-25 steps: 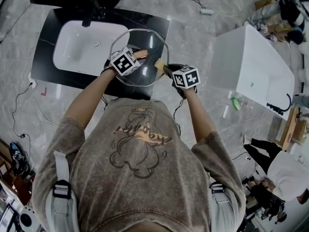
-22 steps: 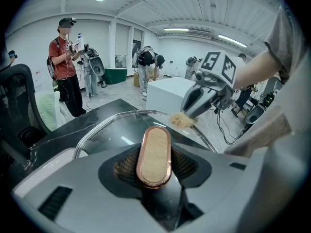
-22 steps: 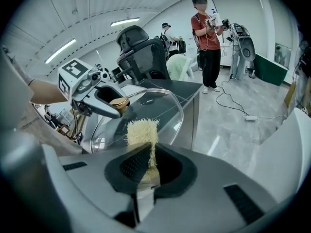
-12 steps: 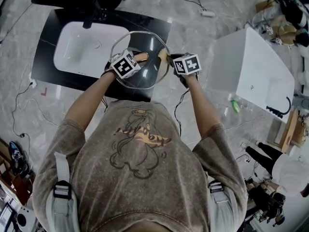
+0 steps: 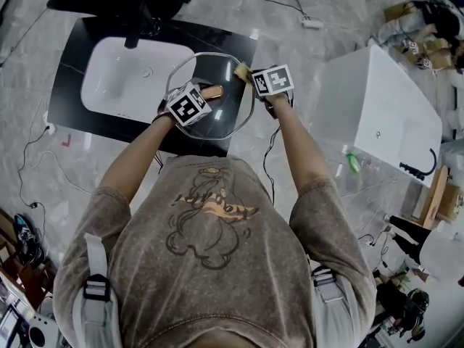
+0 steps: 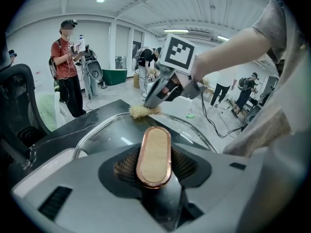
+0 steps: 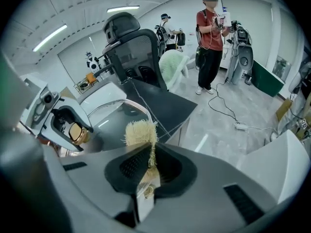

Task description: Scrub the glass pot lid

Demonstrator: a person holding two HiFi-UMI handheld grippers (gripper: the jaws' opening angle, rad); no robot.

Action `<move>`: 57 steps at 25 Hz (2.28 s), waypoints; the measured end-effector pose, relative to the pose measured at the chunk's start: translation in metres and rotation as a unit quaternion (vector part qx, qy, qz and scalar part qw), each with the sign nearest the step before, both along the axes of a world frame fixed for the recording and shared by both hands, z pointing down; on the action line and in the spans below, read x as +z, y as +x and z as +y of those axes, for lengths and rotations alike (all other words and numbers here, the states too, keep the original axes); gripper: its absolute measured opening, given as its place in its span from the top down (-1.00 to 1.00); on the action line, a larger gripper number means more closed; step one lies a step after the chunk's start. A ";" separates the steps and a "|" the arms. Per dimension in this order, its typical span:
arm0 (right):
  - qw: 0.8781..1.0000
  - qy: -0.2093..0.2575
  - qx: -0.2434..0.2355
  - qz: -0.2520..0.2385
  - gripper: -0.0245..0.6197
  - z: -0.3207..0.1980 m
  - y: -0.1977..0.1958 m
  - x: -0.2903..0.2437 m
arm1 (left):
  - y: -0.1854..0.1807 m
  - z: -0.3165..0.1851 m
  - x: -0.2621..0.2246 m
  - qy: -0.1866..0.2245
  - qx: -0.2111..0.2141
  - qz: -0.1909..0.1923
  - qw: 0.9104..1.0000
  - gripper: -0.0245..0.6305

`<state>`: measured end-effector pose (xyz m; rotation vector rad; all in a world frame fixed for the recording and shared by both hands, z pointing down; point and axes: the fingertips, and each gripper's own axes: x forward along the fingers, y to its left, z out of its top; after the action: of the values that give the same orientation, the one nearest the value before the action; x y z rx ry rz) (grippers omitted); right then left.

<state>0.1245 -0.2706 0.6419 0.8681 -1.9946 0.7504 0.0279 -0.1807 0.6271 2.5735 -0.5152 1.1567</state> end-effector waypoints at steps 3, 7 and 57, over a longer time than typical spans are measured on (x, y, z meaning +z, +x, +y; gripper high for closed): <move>1.000 -0.002 -0.010 0.014 0.81 -0.013 -0.010 0.000 | 0.001 -0.002 -0.001 0.007 -0.001 0.001 1.000 0.35; 0.999 -0.006 -0.037 0.030 0.81 -0.026 -0.027 0.001 | 0.000 -0.001 0.000 0.006 -0.003 0.003 1.000 0.35; 0.927 -0.064 -0.366 -0.045 0.81 0.026 -0.237 -0.011 | 0.005 0.006 -0.003 0.020 0.003 0.041 0.999 0.36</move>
<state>-0.1124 -0.2444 0.6312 -0.0235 -2.1020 0.4719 0.0330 -0.1748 0.6237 2.6456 -0.5177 1.0487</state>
